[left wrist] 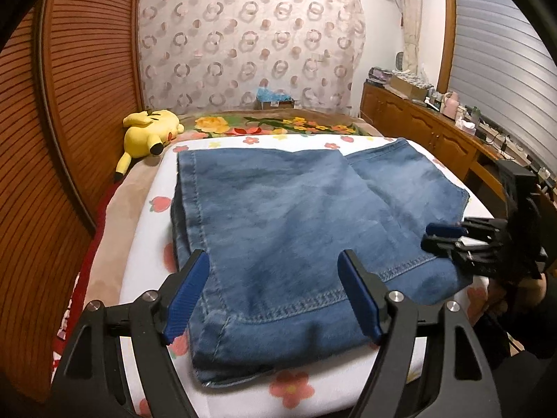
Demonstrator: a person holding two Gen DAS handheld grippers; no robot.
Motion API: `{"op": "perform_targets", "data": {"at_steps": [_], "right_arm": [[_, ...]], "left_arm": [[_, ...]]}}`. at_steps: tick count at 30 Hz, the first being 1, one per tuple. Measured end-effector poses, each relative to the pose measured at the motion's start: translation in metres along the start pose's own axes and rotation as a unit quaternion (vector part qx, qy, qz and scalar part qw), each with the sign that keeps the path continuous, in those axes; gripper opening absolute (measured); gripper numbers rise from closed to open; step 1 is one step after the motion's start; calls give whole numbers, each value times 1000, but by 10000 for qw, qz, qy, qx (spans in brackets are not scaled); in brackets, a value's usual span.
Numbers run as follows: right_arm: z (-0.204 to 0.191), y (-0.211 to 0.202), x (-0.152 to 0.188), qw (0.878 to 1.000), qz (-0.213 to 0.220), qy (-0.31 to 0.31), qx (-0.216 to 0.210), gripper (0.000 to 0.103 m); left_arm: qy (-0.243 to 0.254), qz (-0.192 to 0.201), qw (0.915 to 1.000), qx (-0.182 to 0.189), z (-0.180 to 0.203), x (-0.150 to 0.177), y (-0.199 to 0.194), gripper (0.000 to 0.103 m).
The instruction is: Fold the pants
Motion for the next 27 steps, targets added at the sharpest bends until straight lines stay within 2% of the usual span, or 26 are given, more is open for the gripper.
{"op": "perform_targets", "data": {"at_steps": [9,15,23,27], "right_arm": [[-14,-4,5,9999,-135,-40,-24,38],[-19,-3,15,9994,-291,-174,36,38],[-18,-11,11,9997,-230,-130,-2,38],[-4,-29,13,9999,-68,-35,96,38]], "left_arm": [[17,-177,9998,4,13,3,19,77],[-53,-396,9991,-126,7,14,35,77],[-199,-566,9981,-156,2,27,52,77],[-278,-553,9980,-108,0,29,53,77]]}}
Point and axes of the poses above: each gripper's, at about its wrist camera, not at the fingertips, and y roughly the way its jaws point, z to its right, x to its underside, the point moved 3 cm from there along y, roughly the way its jaws point, and after that the axes turned 4 degrees about -z, right-handed, at the moved point
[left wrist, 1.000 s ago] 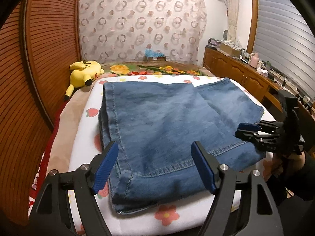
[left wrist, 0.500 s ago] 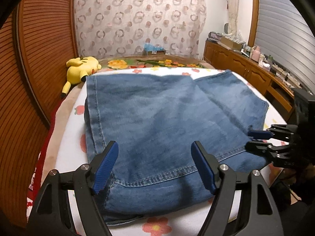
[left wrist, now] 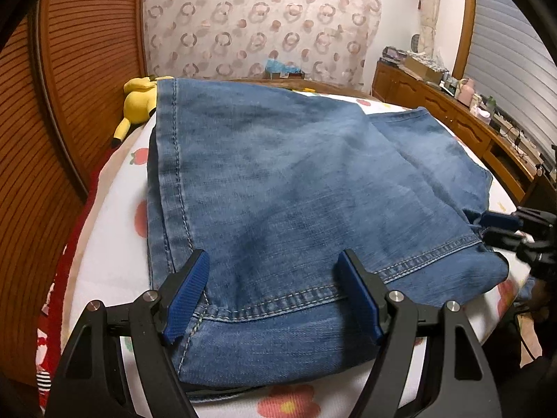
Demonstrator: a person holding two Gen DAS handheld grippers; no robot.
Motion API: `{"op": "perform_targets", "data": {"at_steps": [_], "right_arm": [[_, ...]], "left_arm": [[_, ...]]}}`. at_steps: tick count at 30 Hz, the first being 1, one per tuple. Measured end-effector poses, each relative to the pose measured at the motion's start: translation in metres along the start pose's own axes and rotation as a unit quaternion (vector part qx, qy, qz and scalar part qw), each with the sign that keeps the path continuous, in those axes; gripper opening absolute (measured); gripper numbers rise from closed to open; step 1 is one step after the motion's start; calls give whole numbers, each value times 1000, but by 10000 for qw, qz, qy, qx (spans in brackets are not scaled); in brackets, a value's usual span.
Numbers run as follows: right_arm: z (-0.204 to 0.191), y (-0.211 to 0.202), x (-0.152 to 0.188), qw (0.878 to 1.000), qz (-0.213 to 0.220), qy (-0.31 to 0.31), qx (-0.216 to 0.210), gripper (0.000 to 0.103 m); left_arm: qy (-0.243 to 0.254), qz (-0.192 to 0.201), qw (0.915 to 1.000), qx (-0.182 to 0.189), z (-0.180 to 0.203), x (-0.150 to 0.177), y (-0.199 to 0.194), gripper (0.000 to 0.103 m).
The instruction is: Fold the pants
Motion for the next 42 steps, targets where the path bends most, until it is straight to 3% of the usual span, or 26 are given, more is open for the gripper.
{"op": "perform_targets", "data": {"at_steps": [7,22,27,42], "right_arm": [[44,-23,10,9976,172,289,601,48],[155,-67,33,9745,337,1291,1803,50],[176,-64,29,9713,220,1575,1766,50],[196,-37,6,9730,-249,1601,1643,50]], "left_arm": [[-3,3,10000,2,0,1,1,77],[-4,13,10000,17,-1,1,2,77],[-16,13,10000,11,0,1,2,77],[300,405,9983,298,34,-17,-30,77]]}}
Point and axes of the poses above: each gripper's, at about its wrist camera, not at the fingertips, and y roughly the way its jaws point, z to its right, x to its underside, the point moved 3 cm from there along y, roughly the way its jaws point, and after that the axes turned 4 degrees about -z, right-handed, at the moved point
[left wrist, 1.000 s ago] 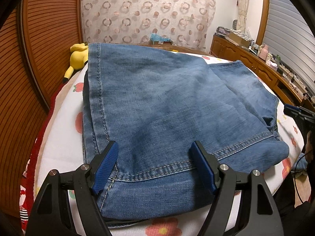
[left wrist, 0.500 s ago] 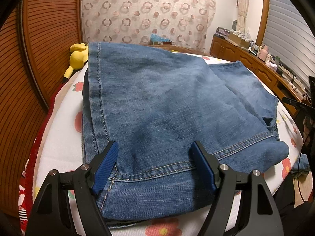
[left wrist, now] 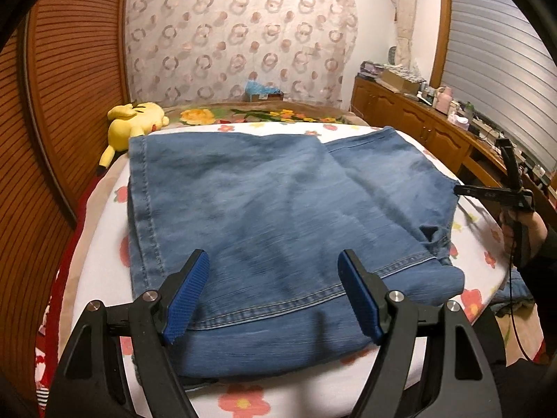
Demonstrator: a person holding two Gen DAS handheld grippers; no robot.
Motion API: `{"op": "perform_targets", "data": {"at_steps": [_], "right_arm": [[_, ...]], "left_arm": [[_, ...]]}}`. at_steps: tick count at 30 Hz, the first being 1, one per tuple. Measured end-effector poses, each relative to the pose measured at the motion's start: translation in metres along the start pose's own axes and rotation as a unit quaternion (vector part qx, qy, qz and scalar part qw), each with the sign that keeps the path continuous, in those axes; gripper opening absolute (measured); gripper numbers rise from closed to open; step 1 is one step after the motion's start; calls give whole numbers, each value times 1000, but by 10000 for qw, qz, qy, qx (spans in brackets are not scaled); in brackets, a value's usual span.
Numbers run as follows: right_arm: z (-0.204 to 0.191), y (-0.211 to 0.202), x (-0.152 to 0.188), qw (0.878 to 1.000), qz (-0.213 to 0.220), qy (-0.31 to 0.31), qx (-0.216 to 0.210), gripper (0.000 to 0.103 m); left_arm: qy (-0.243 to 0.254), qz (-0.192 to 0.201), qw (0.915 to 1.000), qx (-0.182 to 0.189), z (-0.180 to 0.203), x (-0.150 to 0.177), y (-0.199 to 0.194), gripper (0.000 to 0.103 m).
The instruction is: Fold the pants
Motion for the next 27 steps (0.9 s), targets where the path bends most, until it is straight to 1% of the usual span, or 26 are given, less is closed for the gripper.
{"op": "perform_targets", "data": {"at_steps": [6,10,11,13,14,15,18,22,27], "right_arm": [[8,8,-5,9999,-66,-10,122,50],[5,10,-6,9998,-77,-109,173,50],[3,11,-6,9997,-74,-150,177,40],[1,12,-7,9995,-77,-242,174,30],[1,11,-8,9995,-64,-278,160,22],[1,10,-9,9995,-44,-300,132,20],[-3,1,-14,9994,107,-331,57,19],[-16,-24,-26,9980,455,-424,-110,18],[-52,-63,-46,9921,907,-769,-412,18]], "left_arm": [[30,-60,10000,63,6,3,4,77],[36,-107,9999,73,7,5,6,77],[34,-111,9999,75,7,5,6,77],[26,-110,9999,64,7,5,7,77],[24,-107,9999,63,7,6,6,77],[19,-104,9999,58,6,6,6,77],[-1,-71,10000,27,4,7,4,77],[-65,13,10000,-10,-2,6,-3,77],[-134,177,9997,-58,-7,3,-18,77]]}}
Point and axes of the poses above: each gripper's, at about its wrist camera, not at the fingertips, and y roughly the way its jaws point, z to its right, x to its underside, the point moved 3 cm from there along y, roughly the way its jaws point, and after that the axes turned 4 degrees about -z, right-handed, at the moved point
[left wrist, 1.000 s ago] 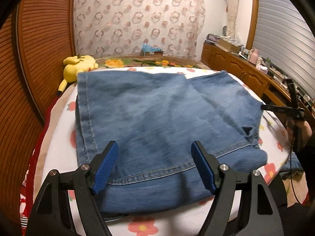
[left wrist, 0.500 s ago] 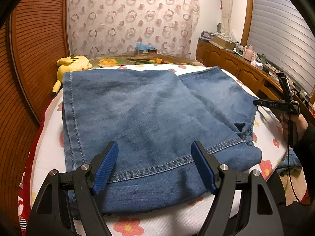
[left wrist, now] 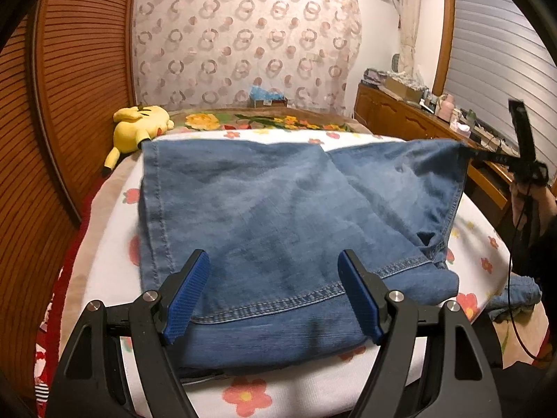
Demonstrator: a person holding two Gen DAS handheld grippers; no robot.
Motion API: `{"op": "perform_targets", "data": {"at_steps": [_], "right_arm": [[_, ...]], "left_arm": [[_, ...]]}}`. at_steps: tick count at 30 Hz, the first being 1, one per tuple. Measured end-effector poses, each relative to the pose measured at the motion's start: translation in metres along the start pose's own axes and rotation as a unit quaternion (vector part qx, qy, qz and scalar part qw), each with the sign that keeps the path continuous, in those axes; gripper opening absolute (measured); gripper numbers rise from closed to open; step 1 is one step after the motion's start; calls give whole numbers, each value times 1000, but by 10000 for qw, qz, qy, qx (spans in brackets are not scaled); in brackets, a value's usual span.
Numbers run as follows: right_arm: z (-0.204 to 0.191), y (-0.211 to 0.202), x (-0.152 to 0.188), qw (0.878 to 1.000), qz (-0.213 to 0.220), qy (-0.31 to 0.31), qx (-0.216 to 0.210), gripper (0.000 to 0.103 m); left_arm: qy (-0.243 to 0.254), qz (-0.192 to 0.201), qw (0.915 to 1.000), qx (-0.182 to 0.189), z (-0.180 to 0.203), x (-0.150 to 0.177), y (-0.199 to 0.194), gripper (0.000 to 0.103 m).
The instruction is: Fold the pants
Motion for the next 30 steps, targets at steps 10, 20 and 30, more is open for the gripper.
{"op": "perform_targets", "data": {"at_steps": [10,20,30], "right_arm": [[-99,-43,-56,9906,543,-1047,-699,18],[-169,-67,-53,9696,491,-1624,-1760,18],[-165,-45,-29,9711,-220,-1582,-1771,39]], "left_arm": [[-98,190,9997,-138,-14,-4,-19,77],[-135,224,9995,-200,-22,-5,-25,77],[-63,105,9999,-86,-12,-6,-13,77]]}}
Point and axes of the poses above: each gripper's, at about its wrist camera, not at the fingertips, and y roughly the way its jaws point, z to its right, x to its underside, the point moved 3 cm from there along y, roughly the way its jaws point, and after that the axes turned 4 degrees about -z, right-handed, at the moved point
